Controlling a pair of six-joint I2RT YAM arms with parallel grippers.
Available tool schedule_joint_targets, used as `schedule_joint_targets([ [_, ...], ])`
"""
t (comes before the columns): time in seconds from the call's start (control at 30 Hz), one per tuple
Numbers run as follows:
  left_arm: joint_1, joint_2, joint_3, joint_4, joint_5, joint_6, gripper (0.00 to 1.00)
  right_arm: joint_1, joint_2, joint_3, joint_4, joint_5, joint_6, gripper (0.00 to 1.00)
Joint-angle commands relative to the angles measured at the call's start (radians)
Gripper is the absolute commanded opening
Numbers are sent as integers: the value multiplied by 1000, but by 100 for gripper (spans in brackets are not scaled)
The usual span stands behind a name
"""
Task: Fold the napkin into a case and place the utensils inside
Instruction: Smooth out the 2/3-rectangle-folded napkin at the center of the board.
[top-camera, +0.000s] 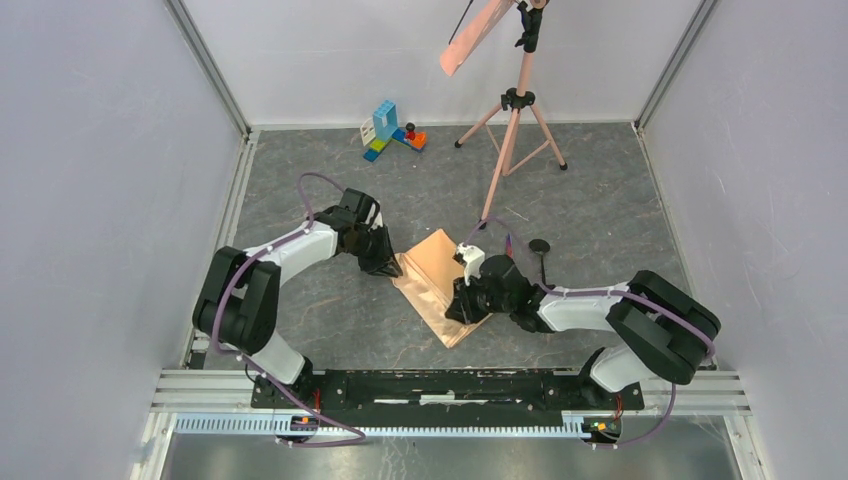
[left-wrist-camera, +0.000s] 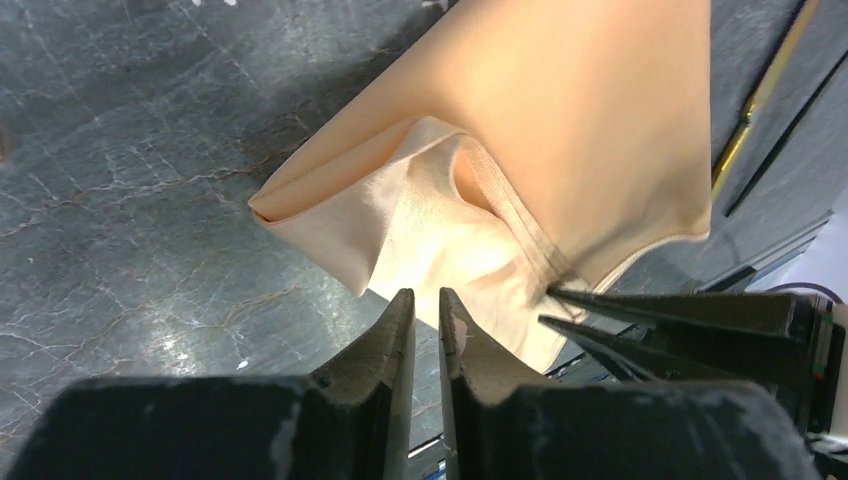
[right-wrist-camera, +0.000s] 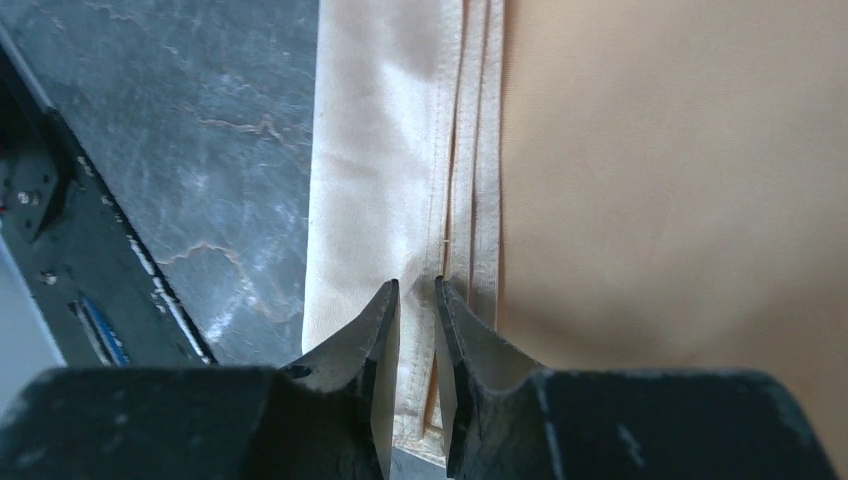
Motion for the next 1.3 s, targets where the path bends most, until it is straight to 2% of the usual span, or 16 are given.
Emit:
schedule_joint_targets([
  [0.0,-1,25,-9,52,-42,-8,21,75,54,-29,101,68,139,25],
  [0.1,0,42,4,74,-37,-17,20,78,48,9,79,48,123,28],
  [0.2,0,60,29,77,-32,-17,20,62,3,65,-37,51,43,38],
  [0.3,-3,94,57,69,-15,-6,20,-16,-51,38,-46,-59,21,44],
  [0.43,-9,132,90,65,-15,2,19,-52,-88,7,-102,-53,-50,44],
  [0.53,-17,153,110,67,-19,3,21,-52,-77,-18,-73,-62,-52,41],
  [0.67,-27,210,138,66,-3,8,22,-33,-32,-62,30,-32,1,31],
  [0.77,-45,234,151,59,-12,13,22,15,40,-42,77,22,24,29],
  [0.93,-46,221,153,17,-68,65,25,83,176,8,248,-15,162,25],
  [1.03,-46,216,190,-54,-70,134,29,108,189,65,270,-48,187,26],
  [1.1,-47,199,205,-97,-102,159,32,104,162,91,202,-46,164,28],
  [1.27,-48,102,203,-149,-125,196,40,70,17,47,55,-23,78,42],
])
